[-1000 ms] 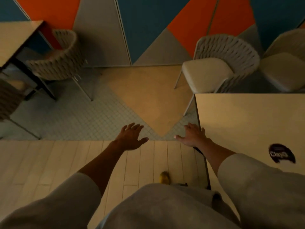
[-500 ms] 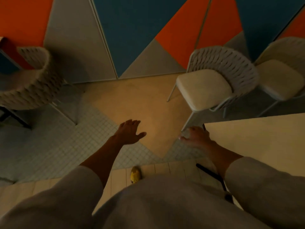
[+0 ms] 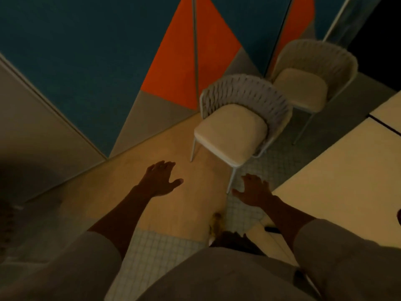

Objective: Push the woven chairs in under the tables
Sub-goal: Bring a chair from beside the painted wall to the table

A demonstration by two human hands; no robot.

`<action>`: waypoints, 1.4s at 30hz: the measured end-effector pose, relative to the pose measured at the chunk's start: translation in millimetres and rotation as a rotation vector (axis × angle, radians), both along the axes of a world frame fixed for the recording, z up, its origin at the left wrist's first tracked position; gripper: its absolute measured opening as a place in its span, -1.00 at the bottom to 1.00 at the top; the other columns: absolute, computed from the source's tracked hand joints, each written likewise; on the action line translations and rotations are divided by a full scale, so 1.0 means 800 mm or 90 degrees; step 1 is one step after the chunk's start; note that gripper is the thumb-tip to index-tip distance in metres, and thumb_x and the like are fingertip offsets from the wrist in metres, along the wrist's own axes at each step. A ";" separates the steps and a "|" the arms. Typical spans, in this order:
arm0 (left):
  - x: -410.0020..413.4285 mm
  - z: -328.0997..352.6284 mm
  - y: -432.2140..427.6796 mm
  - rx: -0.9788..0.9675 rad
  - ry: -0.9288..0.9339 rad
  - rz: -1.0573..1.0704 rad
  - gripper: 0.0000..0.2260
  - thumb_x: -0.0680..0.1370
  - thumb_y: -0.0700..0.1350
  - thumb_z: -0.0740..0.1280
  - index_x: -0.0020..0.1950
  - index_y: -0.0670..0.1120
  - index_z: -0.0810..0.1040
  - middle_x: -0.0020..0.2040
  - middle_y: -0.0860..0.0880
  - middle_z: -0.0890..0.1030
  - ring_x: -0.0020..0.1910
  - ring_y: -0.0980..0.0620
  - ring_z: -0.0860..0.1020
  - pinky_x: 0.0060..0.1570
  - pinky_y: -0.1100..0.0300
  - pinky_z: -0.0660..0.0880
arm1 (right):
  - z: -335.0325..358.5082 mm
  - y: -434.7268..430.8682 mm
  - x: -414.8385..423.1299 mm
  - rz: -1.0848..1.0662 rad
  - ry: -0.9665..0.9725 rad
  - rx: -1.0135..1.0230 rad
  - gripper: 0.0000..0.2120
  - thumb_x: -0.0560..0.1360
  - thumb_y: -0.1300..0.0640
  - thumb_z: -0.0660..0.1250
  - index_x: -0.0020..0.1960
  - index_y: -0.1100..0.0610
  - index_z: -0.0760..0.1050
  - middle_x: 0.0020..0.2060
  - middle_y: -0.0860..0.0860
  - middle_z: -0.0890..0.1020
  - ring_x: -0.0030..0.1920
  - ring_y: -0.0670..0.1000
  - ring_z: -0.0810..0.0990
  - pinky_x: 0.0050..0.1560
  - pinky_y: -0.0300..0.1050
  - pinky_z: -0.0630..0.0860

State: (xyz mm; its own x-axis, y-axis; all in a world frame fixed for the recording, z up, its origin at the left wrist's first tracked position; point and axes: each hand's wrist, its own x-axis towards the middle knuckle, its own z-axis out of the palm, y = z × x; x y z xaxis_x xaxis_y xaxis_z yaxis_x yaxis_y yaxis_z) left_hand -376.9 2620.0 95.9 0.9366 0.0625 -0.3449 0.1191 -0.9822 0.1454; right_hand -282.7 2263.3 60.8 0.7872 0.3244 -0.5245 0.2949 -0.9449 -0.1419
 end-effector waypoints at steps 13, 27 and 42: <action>0.246 0.026 0.158 0.045 -0.011 0.088 -0.06 0.47 0.55 -0.01 0.66 -0.04 0.13 0.60 -0.12 0.30 0.58 -0.14 0.25 0.53 -0.11 0.22 | -0.015 0.150 0.303 -0.025 -0.001 0.027 -0.15 0.59 -0.46 0.13 0.66 0.08 0.14 0.64 0.07 0.21 0.63 0.19 0.15 0.58 0.30 0.11; 0.545 0.023 0.164 -0.006 0.001 -0.131 -0.20 0.61 0.42 0.13 0.68 -0.06 0.09 0.61 -0.12 0.28 0.58 -0.16 0.25 0.51 -0.19 0.24 | 0.012 0.184 0.473 -0.131 -0.056 0.075 -0.12 0.57 -0.49 0.13 0.68 0.05 0.13 0.67 0.07 0.17 0.65 0.17 0.12 0.59 0.33 0.07; 0.868 -0.018 0.227 -0.102 0.051 -0.347 -0.27 0.64 0.27 0.25 0.67 -0.08 0.13 0.61 -0.14 0.30 0.54 -0.18 0.33 0.42 -0.05 0.35 | -0.006 0.269 0.554 -0.561 -0.074 0.045 -0.14 0.55 -0.49 0.19 0.64 0.05 0.23 0.62 0.05 0.31 0.58 0.16 0.30 0.49 0.24 0.34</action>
